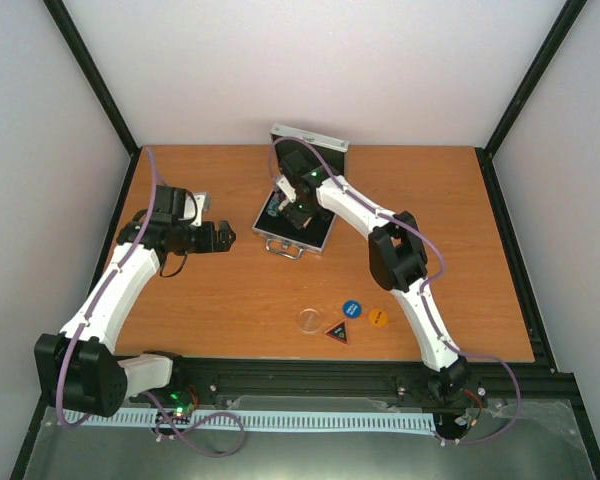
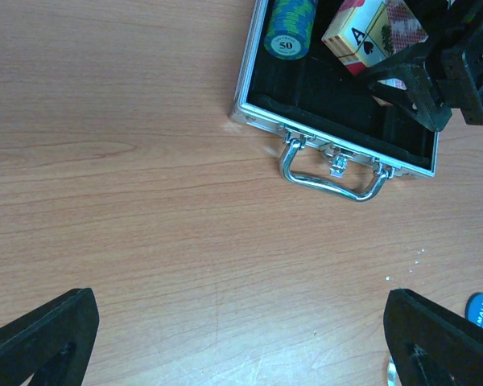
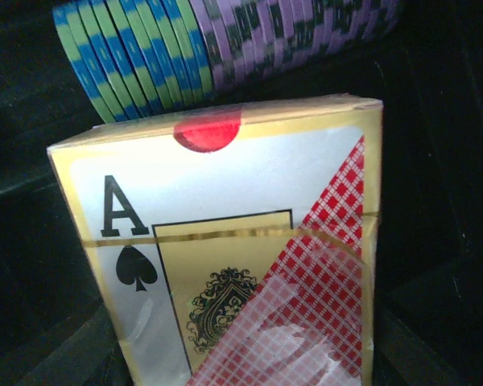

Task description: Pack up texas hold em set

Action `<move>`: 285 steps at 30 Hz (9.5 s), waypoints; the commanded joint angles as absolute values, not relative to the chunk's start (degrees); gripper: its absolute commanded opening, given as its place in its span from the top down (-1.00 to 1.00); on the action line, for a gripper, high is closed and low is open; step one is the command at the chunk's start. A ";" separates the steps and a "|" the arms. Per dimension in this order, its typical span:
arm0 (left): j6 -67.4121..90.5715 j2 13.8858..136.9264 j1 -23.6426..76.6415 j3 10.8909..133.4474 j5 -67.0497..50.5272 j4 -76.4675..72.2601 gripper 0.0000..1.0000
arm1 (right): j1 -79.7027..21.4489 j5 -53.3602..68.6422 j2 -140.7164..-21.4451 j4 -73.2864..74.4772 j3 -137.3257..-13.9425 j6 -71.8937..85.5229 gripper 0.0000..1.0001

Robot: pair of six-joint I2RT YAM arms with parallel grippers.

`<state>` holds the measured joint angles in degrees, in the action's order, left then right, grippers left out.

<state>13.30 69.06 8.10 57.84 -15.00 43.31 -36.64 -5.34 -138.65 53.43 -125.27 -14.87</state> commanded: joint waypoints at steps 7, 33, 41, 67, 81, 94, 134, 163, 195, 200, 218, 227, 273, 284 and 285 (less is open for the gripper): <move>13.25 69.78 7.82 58.10 -15.04 42.03 -1.00 | -37.35 -2.02 -139.40 50.31 -126.59 -17.13 0.31; 12.70 70.88 7.76 58.58 -14.53 42.23 -1.00 | -37.19 -1.88 -137.95 50.60 -120.96 -17.89 -0.33; 12.52 71.26 7.82 59.30 -14.42 42.05 -1.00 | -37.09 2.29 -135.80 51.71 -123.13 -16.52 -0.65; 11.56 70.52 7.78 60.74 -13.82 43.33 -0.99 | -37.44 5.20 -139.03 56.14 -137.29 5.81 -0.82; 10.56 69.79 7.77 61.07 -12.56 43.42 -1.00 | -38.31 -0.66 -131.75 58.24 -126.52 5.40 -1.00; 11.48 69.17 7.79 62.06 -11.45 43.23 -1.00 | -37.61 -0.35 -133.31 59.20 -125.94 -0.25 -0.90; 11.53 70.60 7.81 60.67 -14.25 43.39 -0.99 | -41.22 -16.03 -139.04 56.78 -130.57 -3.78 -0.84; 11.42 70.16 7.81 60.80 -13.60 44.47 -1.00 | -43.54 -0.94 -138.31 55.26 -124.01 -6.41 -0.36; 11.02 66.96 7.82 61.17 -13.08 45.49 -1.00 | -50.14 3.23 -132.44 52.53 -108.11 -6.22 -0.36; 11.14 65.63 7.82 60.23 -12.13 45.60 -1.00 | -51.52 3.84 -128.24 51.60 -102.42 -5.47 -0.36; 10.45 64.10 7.77 58.71 -10.23 44.79 -1.00 | -53.88 3.00 -119.82 56.67 -100.59 -4.20 -0.50; 11.14 63.32 7.81 57.88 -10.79 44.81 -1.00 | -53.88 -5.63 -118.46 56.96 -105.56 -4.86 -0.66; 11.69 65.57 7.81 58.09 -10.91 45.33 -1.00 | -48.43 -11.73 -125.27 48.39 -100.29 -8.35 -0.47; 11.71 65.92 7.85 58.42 -11.03 44.92 -0.99 | -48.43 -12.62 -122.97 48.60 -99.86 -10.60 0.18; 11.69 65.92 7.83 58.44 -10.99 44.88 -1.00 | -48.43 -12.91 -122.70 48.68 -99.99 -11.02 0.18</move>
